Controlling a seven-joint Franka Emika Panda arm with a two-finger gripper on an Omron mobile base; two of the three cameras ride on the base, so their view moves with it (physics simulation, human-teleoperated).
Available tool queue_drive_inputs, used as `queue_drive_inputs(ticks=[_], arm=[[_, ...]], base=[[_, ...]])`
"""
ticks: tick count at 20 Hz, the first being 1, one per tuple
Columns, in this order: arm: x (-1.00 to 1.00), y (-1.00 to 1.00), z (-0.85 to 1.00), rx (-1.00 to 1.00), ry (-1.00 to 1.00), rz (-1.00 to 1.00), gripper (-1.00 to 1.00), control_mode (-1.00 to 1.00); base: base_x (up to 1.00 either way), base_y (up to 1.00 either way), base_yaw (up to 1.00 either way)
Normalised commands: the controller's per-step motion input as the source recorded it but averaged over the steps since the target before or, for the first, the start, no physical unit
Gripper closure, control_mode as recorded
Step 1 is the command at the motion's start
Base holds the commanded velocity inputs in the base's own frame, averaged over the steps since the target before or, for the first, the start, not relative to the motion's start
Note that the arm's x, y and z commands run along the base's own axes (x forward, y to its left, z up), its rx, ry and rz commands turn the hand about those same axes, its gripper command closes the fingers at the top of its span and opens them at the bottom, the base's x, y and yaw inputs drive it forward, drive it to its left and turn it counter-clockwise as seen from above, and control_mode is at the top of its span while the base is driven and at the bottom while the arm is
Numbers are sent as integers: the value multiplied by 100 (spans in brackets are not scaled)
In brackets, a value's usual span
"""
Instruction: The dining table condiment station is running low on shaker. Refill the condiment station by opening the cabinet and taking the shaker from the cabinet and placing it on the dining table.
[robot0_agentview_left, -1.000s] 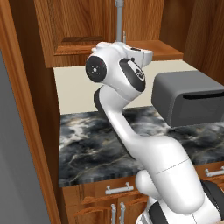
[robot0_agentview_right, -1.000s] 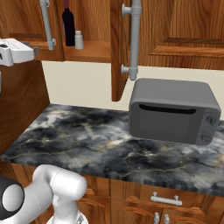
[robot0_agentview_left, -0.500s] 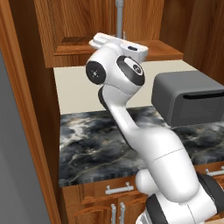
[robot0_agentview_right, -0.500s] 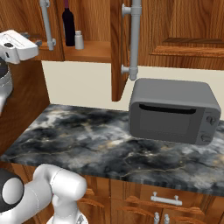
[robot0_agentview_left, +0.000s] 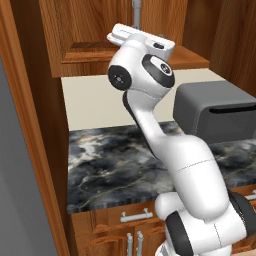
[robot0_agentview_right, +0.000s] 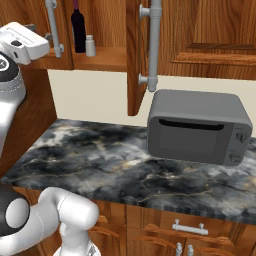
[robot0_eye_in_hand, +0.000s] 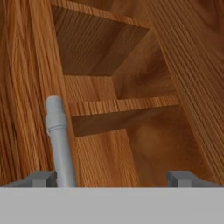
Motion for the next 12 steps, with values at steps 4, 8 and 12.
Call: queue_drive_inputs(ticks=[4, 8, 12], arm=[[12, 0, 11, 0, 1, 2, -100, -100], [43, 0, 0, 0, 8, 9, -100, -100], [62, 0, 0, 0, 4, 14, -100, -100]], base=[[0, 0, 0], [0, 0, 0], [0, 0, 0]])
